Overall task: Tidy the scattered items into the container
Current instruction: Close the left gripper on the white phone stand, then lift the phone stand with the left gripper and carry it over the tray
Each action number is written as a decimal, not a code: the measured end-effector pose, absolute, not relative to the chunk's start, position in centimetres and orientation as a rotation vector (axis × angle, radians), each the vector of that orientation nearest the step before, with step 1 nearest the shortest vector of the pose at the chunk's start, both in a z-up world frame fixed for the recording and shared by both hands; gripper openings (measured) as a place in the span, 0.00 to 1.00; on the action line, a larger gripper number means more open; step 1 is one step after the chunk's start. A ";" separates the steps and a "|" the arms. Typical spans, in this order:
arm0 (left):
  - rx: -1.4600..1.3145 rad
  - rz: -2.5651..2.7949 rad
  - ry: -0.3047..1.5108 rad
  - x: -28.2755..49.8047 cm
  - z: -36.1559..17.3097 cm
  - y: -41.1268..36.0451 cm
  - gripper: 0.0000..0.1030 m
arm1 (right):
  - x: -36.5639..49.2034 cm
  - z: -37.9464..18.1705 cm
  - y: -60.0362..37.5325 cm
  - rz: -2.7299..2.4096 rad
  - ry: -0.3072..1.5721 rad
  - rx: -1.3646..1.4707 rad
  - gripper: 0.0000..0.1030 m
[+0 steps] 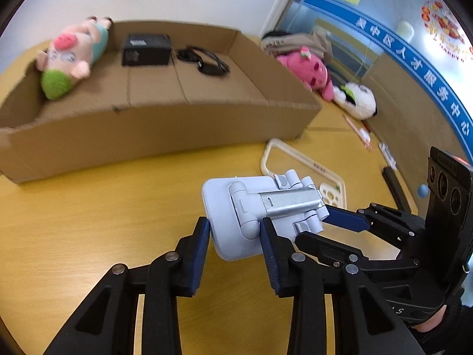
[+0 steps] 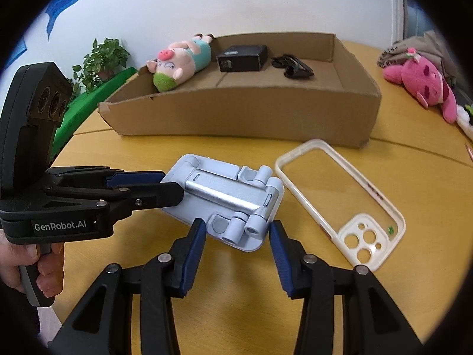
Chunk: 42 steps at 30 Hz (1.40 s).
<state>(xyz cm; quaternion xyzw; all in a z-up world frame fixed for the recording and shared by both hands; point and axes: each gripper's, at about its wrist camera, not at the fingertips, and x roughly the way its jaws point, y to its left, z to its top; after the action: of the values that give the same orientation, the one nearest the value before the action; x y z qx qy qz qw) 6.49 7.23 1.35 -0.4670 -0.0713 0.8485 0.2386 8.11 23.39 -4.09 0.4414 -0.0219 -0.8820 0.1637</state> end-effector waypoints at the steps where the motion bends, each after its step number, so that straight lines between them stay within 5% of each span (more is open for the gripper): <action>1: -1.254 2.344 -0.198 6.7 2.1 6.7 0.36 | 8.1 -3.5 23.0 -2.516 -0.057 1.239 0.42; 23: -0.981 2.661 -0.206 3.1 13.3 -2.7 0.36 | 2.5 8.0 15.8 -2.507 0.053 0.858 0.42; 42: -1.213 2.581 -0.247 -7.0 7.4 -9.3 0.36 | -8.2 3.6 9.4 -2.411 -0.043 1.047 0.42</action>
<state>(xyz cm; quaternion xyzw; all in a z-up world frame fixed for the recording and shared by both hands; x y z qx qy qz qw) -7.01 -9.26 7.39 -0.4197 -0.0855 0.8929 0.1388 -8.25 9.43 3.58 0.3851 -0.0159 -0.8872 0.2537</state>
